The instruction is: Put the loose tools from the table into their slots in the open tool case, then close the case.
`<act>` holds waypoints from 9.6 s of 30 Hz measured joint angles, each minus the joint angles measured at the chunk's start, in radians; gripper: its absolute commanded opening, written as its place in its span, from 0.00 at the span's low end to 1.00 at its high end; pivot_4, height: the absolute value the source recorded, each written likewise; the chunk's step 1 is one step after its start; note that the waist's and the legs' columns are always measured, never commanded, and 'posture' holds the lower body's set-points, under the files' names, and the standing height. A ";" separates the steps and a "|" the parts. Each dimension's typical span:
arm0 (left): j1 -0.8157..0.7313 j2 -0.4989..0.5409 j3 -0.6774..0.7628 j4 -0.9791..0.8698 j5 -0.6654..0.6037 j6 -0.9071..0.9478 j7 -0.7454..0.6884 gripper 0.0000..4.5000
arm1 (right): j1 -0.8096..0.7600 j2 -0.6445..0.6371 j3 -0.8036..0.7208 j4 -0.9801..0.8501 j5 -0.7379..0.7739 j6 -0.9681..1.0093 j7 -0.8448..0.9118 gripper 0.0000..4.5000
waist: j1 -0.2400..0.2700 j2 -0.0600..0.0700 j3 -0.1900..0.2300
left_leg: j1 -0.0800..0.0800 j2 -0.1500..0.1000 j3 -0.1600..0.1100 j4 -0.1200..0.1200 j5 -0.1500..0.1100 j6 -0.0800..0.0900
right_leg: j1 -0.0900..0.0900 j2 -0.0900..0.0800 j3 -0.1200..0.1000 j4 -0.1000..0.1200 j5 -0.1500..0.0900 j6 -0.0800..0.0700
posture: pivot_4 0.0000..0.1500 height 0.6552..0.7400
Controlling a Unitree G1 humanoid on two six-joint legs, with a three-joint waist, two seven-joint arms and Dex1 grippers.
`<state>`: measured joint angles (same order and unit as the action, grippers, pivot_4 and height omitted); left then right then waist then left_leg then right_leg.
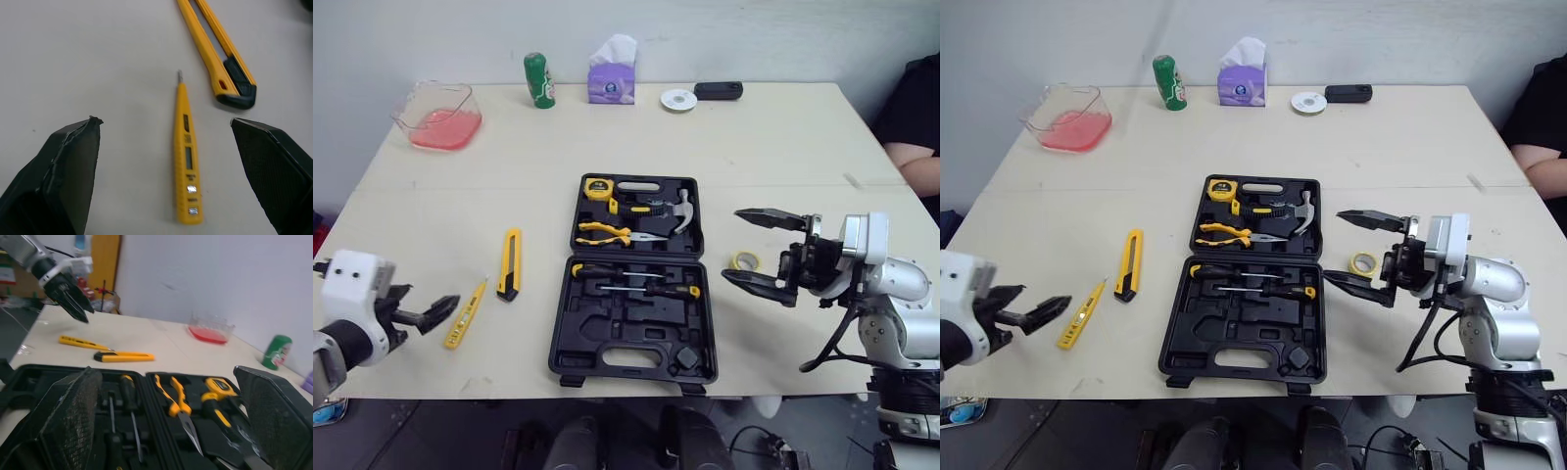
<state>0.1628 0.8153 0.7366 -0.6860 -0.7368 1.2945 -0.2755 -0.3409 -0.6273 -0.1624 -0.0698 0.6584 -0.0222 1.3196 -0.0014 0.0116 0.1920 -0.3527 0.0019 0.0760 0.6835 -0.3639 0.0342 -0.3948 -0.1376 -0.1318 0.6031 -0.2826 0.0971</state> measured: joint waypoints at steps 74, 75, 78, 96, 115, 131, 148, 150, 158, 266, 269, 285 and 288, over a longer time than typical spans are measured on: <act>-0.196 0.128 -0.299 0.202 0.143 -0.622 -0.626 0.11 | 0.098 -0.069 -0.003 -0.065 -0.101 -0.061 -0.021 1.00 | 0.003 0.000 -0.001 | 0.000 0.002 -0.001 0.000 0.002 -0.003 | -0.001 0.003 0.000 0.003 -0.001 -0.003 | 1.00 1.00; -0.231 0.140 -0.337 0.216 0.144 -0.629 -0.649 0.11 | 0.104 -0.071 -0.008 -0.068 -0.102 -0.061 -0.028 1.00 | 0.002 0.000 -0.001 | 0.000 0.002 -0.001 0.000 0.002 -0.003 | -0.001 0.003 0.000 0.002 -0.001 -0.003 | 1.00 1.00; -0.391 0.181 -0.494 0.263 0.155 -0.668 -0.747 0.11 | 0.120 -0.075 -0.018 -0.081 -0.111 -0.057 -0.066 1.00 | 0.004 0.000 0.000 | -0.001 0.001 0.000 0.000 0.002 -0.003 | -0.002 0.004 0.000 0.002 -0.001 -0.002 | 1.00 1.00; -0.949 0.095 -1.135 0.501 0.449 -0.606 -0.965 0.11 | 0.203 -0.147 -0.080 -0.205 -0.096 0.072 -0.180 1.00 | 0.023 -0.004 0.002 | -0.002 -0.002 0.002 0.001 0.004 0.001 | -0.002 0.009 0.000 0.003 0.000 0.000 | 1.00 1.00; -1.043 0.027 -1.274 0.501 0.618 -0.477 -1.007 0.11 | 0.299 -0.176 -0.101 -0.203 -0.053 0.100 -0.098 1.00 | 0.028 -0.008 0.004 | -0.003 -0.003 0.000 0.003 0.005 0.002 | -0.001 0.008 0.000 0.004 0.000 0.001 | 1.00 1.00; -1.070 -0.018 -1.332 0.534 0.717 -0.532 -1.034 0.11 | 0.311 -0.184 -0.103 -0.204 -0.055 0.101 -0.090 1.00 | 0.028 -0.008 0.004 | -0.004 -0.003 -0.001 0.006 0.005 0.003 | -0.001 0.008 -0.001 0.005 0.001 0.002 | 1.00 1.00; -1.069 -0.051 -1.333 0.542 0.777 -0.559 -1.026 0.34 | 0.354 -0.156 -0.103 -0.149 -0.078 -0.003 -0.055 1.00 | 0.029 -0.008 0.004 | -0.003 -0.004 -0.004 0.012 0.005 0.003 | 0.002 0.007 -0.001 0.008 0.001 0.002 | 1.00 1.00; -1.066 -0.064 -1.329 0.544 0.777 -0.574 -1.025 0.51 | 0.354 -0.156 -0.103 -0.147 -0.078 -0.009 -0.051 1.00 | 0.030 -0.008 0.004 | -0.004 -0.004 -0.004 0.012 0.005 0.003 | 0.002 0.006 -0.001 0.008 0.001 0.002 | 1.00 1.00; -1.051 -0.106 -1.261 0.577 0.718 -0.622 -1.027 0.77 | 0.351 -0.156 -0.103 -0.124 -0.081 -0.021 -0.045 1.00 | 0.028 -0.008 0.004 | -0.005 -0.004 -0.005 0.014 0.005 0.004 | 0.001 0.007 -0.003 0.008 0.001 0.002 | 1.00 1.00; -0.015 -0.036 0.077 0.940 0.316 -1.203 -0.407 0.99 | 0.129 -0.368 -0.383 0.999 -0.319 -0.501 -0.214 1.00 | -0.003 -0.003 0.002 | 0.001 -0.005 -0.001 0.003 0.001 0.002 | 0.001 -0.008 -0.002 0.002 0.001 0.002 | 1.00 1.00; -0.015 -0.039 0.074 0.906 0.301 -1.185 -0.408 0.99 | 0.087 -0.366 -0.374 0.992 -0.310 -0.495 -0.188 1.00 | -0.005 -0.003 0.002 | 0.001 -0.004 -0.001 0.002 0.001 0.002 | 0.001 -0.008 -0.002 0.001 0.001 0.002 | 1.00 1.00; -0.076 -0.083 -0.055 0.296 0.064 -0.654 -0.170 0.99 | 0.093 -0.186 -0.290 0.444 -0.108 -0.225 -0.072 1.00 | 0.001 -0.003 0.002 | 0.001 -0.005 -0.001 0.002 0.002 0.003 | 0.001 -0.007 -0.002 0.005 0.001 0.002 | 1.00 1.00; -0.115 -0.059 -0.078 0.259 0.051 -0.527 -0.091 0.99 | 0.109 -0.172 -0.271 0.359 -0.084 -0.171 -0.067 1.00 | 0.002 -0.003 0.002 | 0.001 -0.005 -0.001 0.002 0.003 0.003 | 0.001 -0.006 -0.002 0.005 0.001 0.002 | 1.00 1.00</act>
<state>0.0481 0.7562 0.6585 -0.4267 -0.6860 0.7679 -0.3669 -0.2315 -0.7991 -0.4333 0.2893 0.5746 -0.1933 1.2524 0.0002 0.0089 0.1940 -0.3517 -0.0031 0.0750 0.6852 -0.3614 0.0368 -0.3934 -0.1439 -0.1335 0.6080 -0.2817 0.0991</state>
